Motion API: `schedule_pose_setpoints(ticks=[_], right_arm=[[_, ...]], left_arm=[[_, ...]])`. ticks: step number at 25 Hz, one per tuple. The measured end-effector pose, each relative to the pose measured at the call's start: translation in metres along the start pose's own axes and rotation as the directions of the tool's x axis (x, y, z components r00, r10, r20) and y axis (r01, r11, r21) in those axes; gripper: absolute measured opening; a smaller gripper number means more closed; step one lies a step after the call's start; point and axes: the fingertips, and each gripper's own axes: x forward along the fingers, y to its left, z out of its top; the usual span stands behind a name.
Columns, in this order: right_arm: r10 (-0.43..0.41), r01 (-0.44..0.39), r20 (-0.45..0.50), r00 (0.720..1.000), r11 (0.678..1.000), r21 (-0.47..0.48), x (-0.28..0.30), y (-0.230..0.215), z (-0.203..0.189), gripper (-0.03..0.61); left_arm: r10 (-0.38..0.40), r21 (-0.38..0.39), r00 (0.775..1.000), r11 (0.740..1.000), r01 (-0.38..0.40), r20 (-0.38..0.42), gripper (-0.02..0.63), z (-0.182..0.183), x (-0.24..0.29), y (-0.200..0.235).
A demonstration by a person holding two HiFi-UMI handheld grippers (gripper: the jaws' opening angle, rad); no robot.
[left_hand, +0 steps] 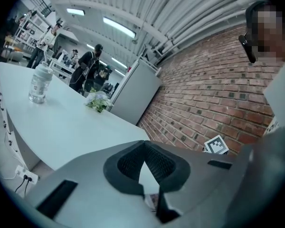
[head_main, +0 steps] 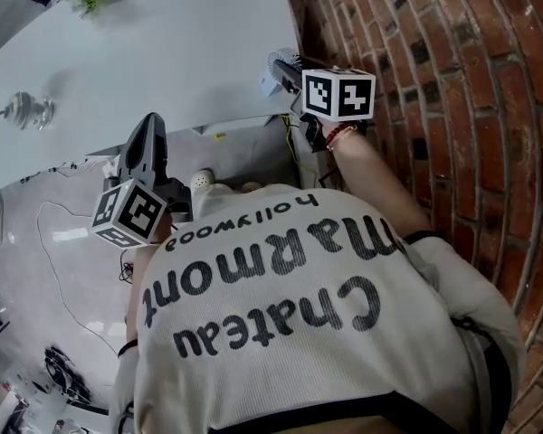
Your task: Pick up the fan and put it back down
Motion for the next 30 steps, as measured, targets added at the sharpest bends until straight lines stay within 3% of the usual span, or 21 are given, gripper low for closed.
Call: schedule_pose_setpoints(ticks=[22,30], right_arm=[[0.009,-0.01,-0.008,1.0,0.982,-0.189,0.001,0.022,-0.004,0.182],[0.012,-0.014,-0.012,1.0,0.977,-0.215,0.001,0.026,-0.007,0.183]], left_arm=[[0.047,-0.02,0.999,0.999,-0.046,0.026,0.002,-0.007,-0.022,0.004],[0.053,-0.018,0.998,0.998,-0.052,0.035,0.002,-0.007,-0.026,0.004]])
